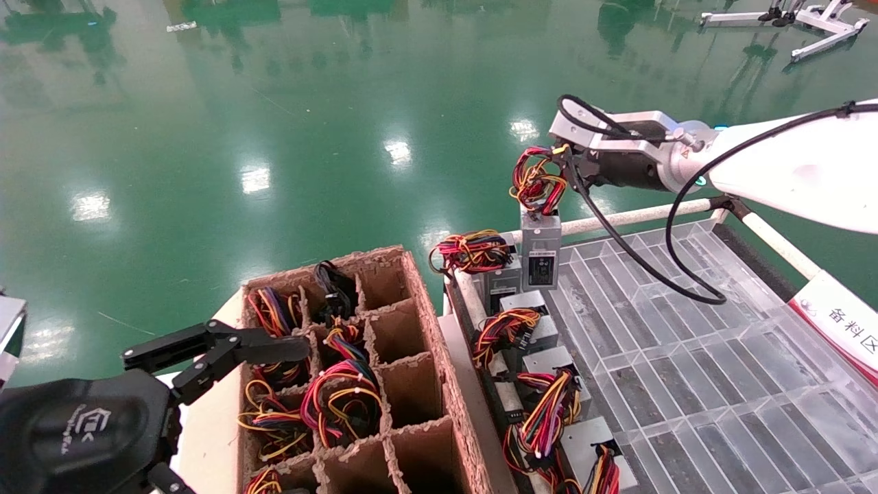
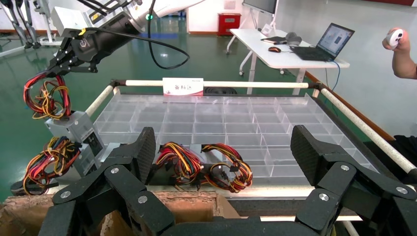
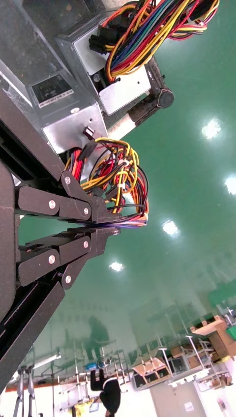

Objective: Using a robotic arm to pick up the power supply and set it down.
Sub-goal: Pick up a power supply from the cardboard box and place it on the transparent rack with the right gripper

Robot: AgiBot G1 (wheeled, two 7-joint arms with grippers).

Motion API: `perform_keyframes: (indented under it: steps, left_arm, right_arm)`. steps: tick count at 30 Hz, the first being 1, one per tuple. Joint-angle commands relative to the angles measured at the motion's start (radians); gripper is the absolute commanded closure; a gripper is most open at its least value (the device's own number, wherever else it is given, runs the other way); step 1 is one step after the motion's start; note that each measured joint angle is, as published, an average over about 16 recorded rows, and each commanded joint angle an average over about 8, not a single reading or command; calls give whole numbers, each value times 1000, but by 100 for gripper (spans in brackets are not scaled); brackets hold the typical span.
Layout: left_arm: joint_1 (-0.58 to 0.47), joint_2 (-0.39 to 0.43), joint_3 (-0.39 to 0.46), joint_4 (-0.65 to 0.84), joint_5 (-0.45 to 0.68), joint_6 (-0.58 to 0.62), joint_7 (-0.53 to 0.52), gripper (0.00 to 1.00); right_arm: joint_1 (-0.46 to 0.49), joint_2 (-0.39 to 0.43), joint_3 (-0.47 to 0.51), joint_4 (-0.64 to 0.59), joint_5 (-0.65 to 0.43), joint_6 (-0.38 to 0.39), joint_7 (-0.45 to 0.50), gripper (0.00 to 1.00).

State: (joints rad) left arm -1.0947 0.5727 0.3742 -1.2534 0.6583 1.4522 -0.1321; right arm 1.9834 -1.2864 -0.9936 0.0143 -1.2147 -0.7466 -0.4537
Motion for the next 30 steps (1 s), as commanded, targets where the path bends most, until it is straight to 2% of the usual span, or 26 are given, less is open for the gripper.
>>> perform_keyframes:
  steps: [1, 21, 30]
  left_arm:
    - [0, 0, 0, 0, 0, 0, 0, 0]
    - [0, 0, 0, 0, 0, 0, 0, 0]
    - [0, 0, 0, 0, 0, 0, 0, 0]
  right_arm:
    - [-5, 1, 4, -1, 5, 1, -2, 100]
    - [-3, 59, 27, -1, 40, -162, -18, 100]
    - [4, 86, 24, 12, 35, -217, -67, 100]
